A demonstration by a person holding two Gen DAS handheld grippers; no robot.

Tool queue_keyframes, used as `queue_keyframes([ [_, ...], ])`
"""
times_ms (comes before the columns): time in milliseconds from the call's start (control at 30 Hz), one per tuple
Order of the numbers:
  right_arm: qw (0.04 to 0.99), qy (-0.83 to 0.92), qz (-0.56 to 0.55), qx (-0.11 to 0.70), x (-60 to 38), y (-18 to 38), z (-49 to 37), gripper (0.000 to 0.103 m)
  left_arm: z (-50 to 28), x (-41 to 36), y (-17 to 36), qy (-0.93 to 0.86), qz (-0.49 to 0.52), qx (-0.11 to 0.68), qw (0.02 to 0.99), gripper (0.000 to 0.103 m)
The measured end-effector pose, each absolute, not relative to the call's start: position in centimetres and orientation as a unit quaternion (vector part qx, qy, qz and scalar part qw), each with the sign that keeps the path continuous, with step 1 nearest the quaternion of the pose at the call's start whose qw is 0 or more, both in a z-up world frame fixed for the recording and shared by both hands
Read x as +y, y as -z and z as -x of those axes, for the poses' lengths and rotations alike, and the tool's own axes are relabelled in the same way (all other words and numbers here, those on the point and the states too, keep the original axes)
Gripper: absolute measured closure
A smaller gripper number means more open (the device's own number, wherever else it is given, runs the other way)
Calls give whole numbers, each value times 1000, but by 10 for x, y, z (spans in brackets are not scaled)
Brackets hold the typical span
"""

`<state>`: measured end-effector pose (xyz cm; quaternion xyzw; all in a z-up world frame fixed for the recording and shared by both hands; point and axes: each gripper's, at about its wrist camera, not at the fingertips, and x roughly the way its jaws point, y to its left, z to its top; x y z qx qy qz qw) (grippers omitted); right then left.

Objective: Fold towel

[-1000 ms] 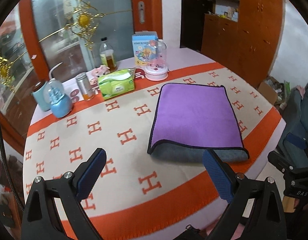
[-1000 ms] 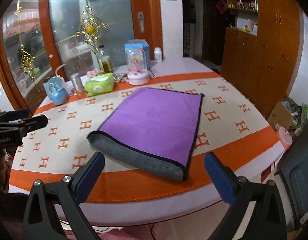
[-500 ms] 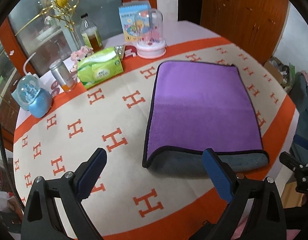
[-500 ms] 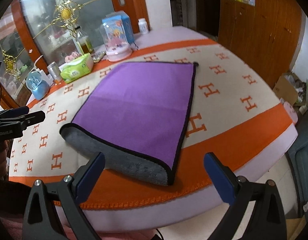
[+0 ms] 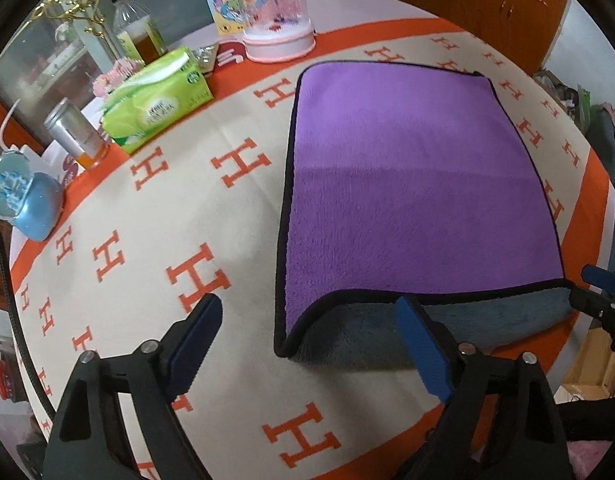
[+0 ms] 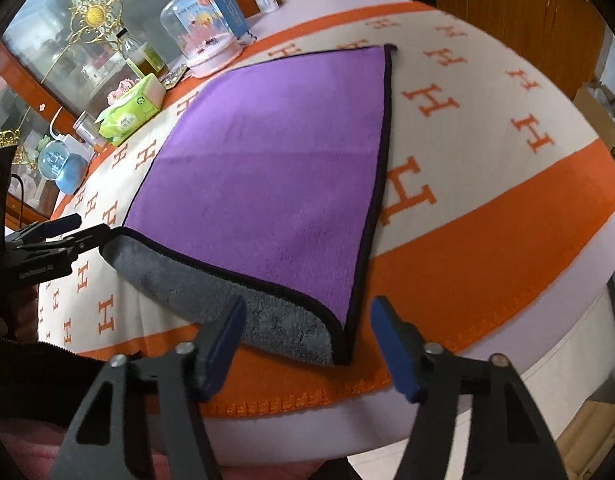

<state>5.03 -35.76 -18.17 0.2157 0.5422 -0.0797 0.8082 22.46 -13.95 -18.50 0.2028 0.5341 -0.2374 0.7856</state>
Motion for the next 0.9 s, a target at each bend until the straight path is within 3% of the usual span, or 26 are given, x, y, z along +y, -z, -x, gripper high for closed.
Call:
queue_keyframes([
  [133,802,76,-227,548,-361,188,-51,55,-230,-140,197,241,-202,550,774,34],
  [267,799,73,-236,548,-362,190,-52,59,-232,-138,206,246,-195,564,763,38],
  [733,789,86,-236,562,-366,196,-49,84,-230,-132,215,263,-183,589,742,87],
  [900,791,87,-233,559,-366,194,-48,94,-234,-128,217,263,-177,595,738,94],
])
